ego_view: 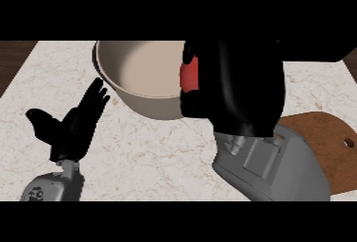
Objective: Pick the bell pepper from the cutting board and place it in the pot
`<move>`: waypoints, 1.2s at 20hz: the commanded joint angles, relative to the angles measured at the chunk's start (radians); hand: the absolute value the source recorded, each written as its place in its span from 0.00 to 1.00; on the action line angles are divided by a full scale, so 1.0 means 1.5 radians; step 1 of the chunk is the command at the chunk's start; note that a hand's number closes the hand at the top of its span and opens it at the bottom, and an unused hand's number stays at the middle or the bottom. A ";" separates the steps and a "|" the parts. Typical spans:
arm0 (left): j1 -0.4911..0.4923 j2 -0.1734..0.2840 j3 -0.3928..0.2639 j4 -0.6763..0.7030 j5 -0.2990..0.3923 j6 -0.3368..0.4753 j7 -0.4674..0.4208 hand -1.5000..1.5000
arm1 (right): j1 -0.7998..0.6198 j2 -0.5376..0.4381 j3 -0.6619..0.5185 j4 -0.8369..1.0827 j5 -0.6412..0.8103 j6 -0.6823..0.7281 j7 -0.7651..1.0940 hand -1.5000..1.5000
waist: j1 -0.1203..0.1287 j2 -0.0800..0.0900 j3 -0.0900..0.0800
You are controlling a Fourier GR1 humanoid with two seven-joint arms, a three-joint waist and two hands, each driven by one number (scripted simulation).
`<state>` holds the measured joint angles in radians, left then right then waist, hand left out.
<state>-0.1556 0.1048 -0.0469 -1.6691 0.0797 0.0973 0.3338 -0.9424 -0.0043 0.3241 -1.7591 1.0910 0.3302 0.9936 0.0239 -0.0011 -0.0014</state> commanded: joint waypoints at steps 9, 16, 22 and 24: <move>-0.001 -0.007 -0.006 -0.002 -0.015 0.001 -0.004 0.50 | -0.222 0.003 -0.093 0.377 -0.078 -0.172 0.014 1.00 | 0.003 0.005 0.000; 0.013 -0.023 -0.016 0.000 -0.015 -0.001 -0.015 0.50 | -0.269 0.003 -0.109 0.591 -0.112 -0.274 -0.066 1.00 | 0.008 0.007 0.000; 0.003 0.000 0.001 -0.013 -0.012 -0.014 -0.010 0.50 | -0.286 0.003 -0.137 0.708 -0.197 -0.321 -0.120 1.00 | 0.016 0.009 0.000; -0.011 -0.011 -0.015 -0.037 -0.013 -0.004 0.029 0.50 | -0.270 0.003 -0.143 0.732 -0.239 -0.370 -0.087 0.00 | 0.031 0.011 0.000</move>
<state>-0.1629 0.0999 -0.0482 -1.6884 0.0712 0.0794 0.3450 -1.3481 -0.0004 0.1526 -0.7524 0.8188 -0.1386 0.8515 0.0512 0.0125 -0.0013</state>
